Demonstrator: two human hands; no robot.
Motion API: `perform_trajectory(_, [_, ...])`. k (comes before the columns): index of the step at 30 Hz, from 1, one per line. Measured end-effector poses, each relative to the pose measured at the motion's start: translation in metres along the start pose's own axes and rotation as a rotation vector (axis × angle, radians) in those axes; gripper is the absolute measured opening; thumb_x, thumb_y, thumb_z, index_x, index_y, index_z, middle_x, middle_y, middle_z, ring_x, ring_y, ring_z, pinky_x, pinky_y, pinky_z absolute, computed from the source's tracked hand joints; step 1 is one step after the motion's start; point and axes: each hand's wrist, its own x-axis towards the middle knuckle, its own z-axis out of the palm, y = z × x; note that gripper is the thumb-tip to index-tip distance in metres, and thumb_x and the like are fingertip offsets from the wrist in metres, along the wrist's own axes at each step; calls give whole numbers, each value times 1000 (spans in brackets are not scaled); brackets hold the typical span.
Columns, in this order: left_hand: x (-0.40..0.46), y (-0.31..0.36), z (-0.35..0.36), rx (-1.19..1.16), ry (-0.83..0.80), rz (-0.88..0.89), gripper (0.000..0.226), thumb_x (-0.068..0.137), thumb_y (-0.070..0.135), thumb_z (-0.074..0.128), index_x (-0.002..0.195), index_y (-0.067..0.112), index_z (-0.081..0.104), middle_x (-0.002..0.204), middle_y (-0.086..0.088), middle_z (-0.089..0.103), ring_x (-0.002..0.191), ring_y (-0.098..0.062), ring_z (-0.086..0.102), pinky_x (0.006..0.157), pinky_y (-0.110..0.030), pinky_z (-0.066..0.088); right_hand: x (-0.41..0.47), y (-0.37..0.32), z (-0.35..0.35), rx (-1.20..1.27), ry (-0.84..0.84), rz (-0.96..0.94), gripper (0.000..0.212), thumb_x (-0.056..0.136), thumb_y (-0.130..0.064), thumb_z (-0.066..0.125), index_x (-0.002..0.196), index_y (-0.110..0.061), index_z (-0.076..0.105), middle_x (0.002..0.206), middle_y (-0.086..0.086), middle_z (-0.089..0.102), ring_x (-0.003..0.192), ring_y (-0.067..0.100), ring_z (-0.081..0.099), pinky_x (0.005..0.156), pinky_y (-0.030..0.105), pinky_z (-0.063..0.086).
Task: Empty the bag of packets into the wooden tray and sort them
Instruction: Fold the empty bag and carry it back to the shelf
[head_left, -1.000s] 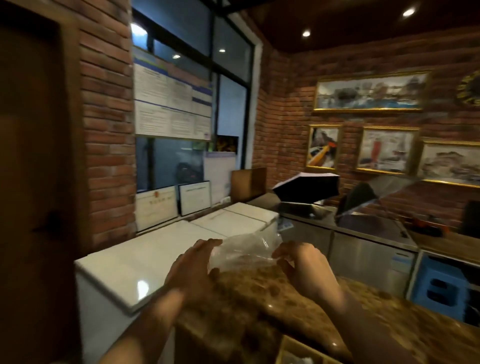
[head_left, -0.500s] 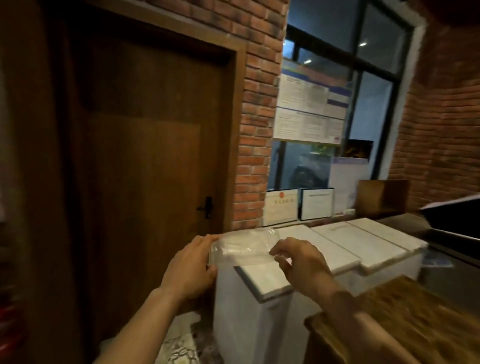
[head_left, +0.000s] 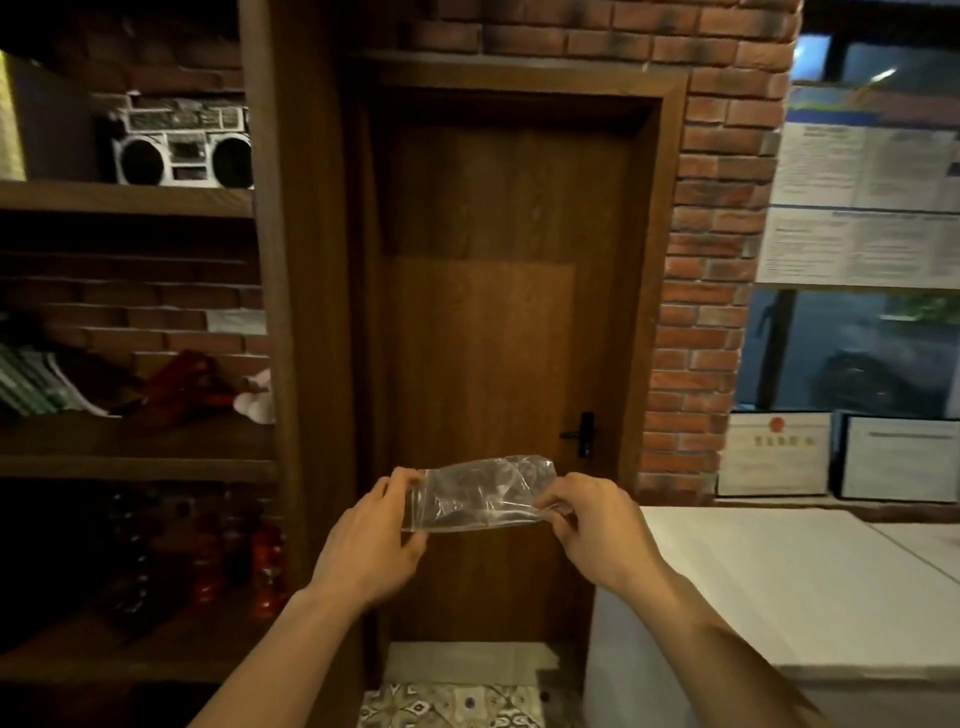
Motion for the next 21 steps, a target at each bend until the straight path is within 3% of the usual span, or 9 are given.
perform_trajectory(7, [0,22,17,54,55,-52,57,89,33,68,135,40,34,128,13,55,106,-9,63,85,-36,59,15,40,6,72,-9,-77,23,91,-15,71,105,-32,72,102,-16,68,92,7,66,76,27,59])
perform_trajectory(21, [-34,36,112,110,-36,-94,57,90,39,66,138,36,36,136,8,49,108,-13,61,86,-36,56,-28,117,36,95,-150,-36,20,92,-14,68,105,-28,74,103,-11,69,93,11,66,78,35,58])
